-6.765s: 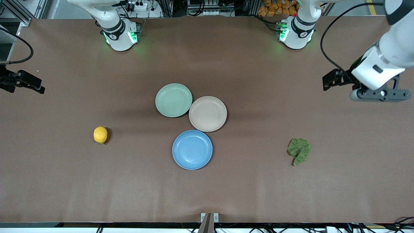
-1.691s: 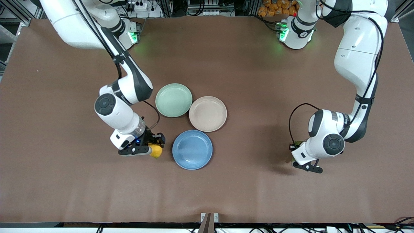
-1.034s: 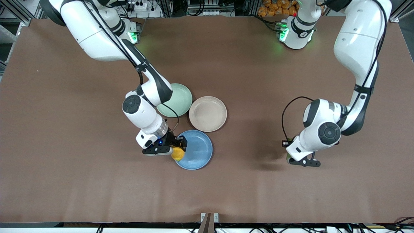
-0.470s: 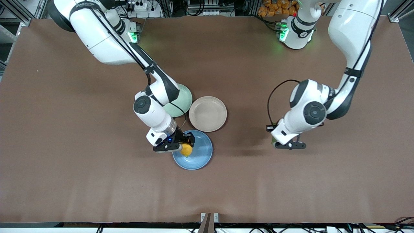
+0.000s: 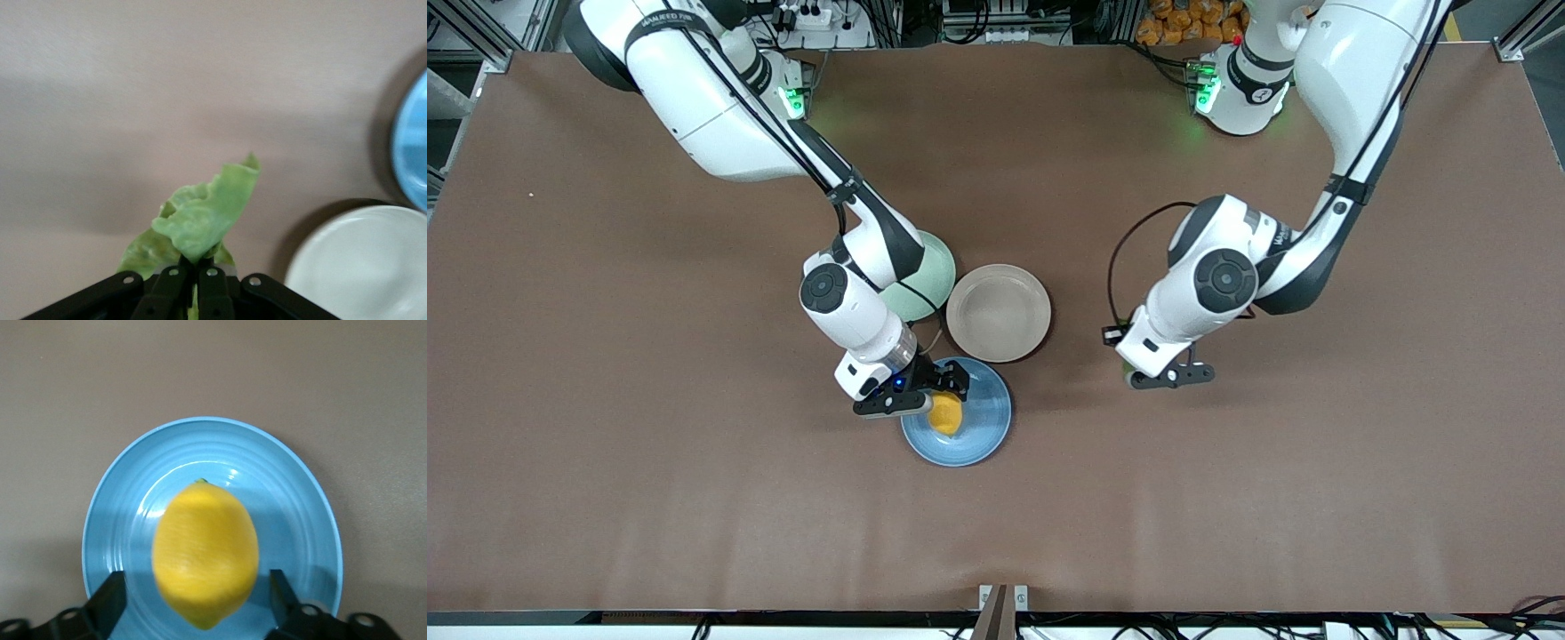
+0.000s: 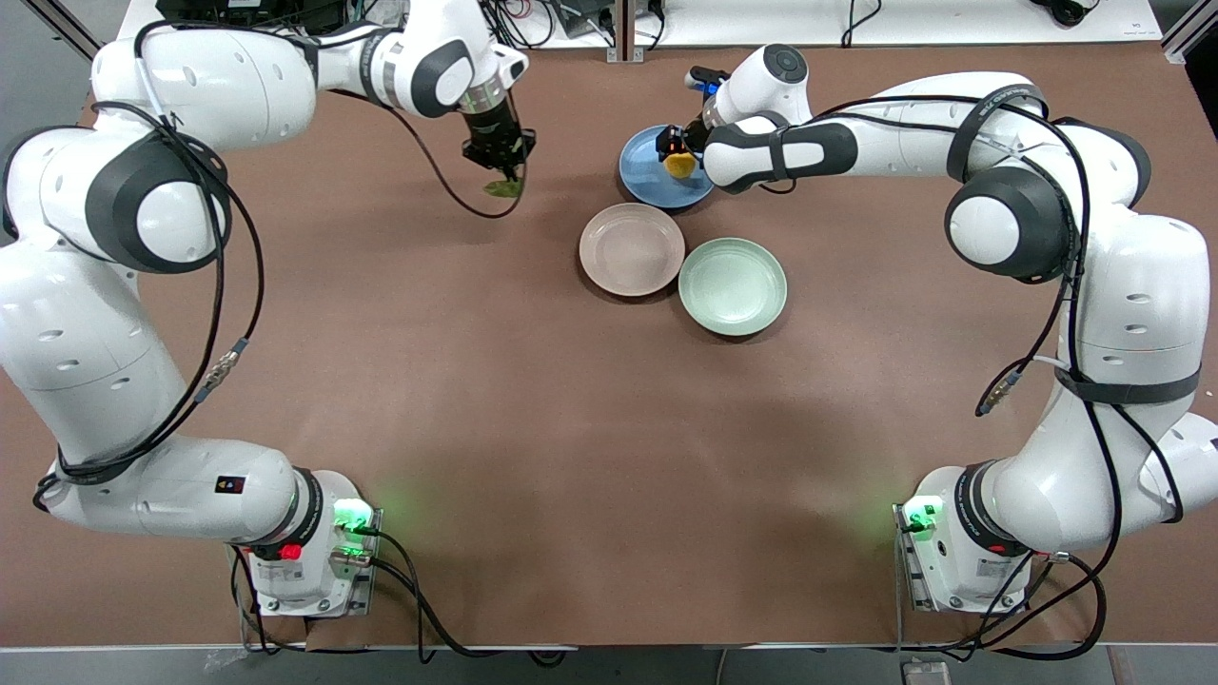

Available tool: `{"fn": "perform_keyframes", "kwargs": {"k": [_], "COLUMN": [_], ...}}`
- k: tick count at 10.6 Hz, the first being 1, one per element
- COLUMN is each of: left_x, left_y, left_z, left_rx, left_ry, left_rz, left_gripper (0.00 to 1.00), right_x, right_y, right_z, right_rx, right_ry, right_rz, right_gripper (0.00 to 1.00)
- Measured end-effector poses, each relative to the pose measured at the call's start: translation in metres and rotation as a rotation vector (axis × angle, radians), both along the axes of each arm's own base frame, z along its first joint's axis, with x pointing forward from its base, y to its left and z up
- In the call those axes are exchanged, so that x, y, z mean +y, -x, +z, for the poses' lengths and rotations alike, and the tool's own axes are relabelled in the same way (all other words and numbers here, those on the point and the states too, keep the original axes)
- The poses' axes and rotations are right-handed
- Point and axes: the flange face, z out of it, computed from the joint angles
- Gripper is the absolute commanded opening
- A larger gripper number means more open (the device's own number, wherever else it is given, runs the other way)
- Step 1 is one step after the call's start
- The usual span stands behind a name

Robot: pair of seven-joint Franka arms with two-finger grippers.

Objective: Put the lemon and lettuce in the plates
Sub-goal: 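Release the lemon onto the blue plate while the left gripper carries lettuce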

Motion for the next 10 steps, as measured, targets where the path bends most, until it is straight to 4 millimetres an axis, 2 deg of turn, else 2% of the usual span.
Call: {"fn": "perform_keyframes", "kwargs": {"k": [4, 6, 10], "left_x": [-0.084, -0.113, -0.154], "left_y": [0.033, 0.046, 0.073], "left_z": [0.012, 0.010, 0.008], "left_rx": [0.020, 0.015, 0.018], "left_ry": [0.048, 0.068, 0.079], "left_rz": [0.102, 0.125, 0.122], "left_gripper": [0.00, 0.00, 0.00], "right_x": [-0.009, -0.021, -0.083], "right_y": [-0.008, -0.016, -0.026], "right_z": [0.005, 0.018, 0.098], "right_rx": [0.003, 0.075, 0.227], "right_ry": [-0.008, 0.001, 0.106], "right_rz": [-0.039, -0.061, -0.048], "right_gripper": [1.00, 1.00, 1.00]}}
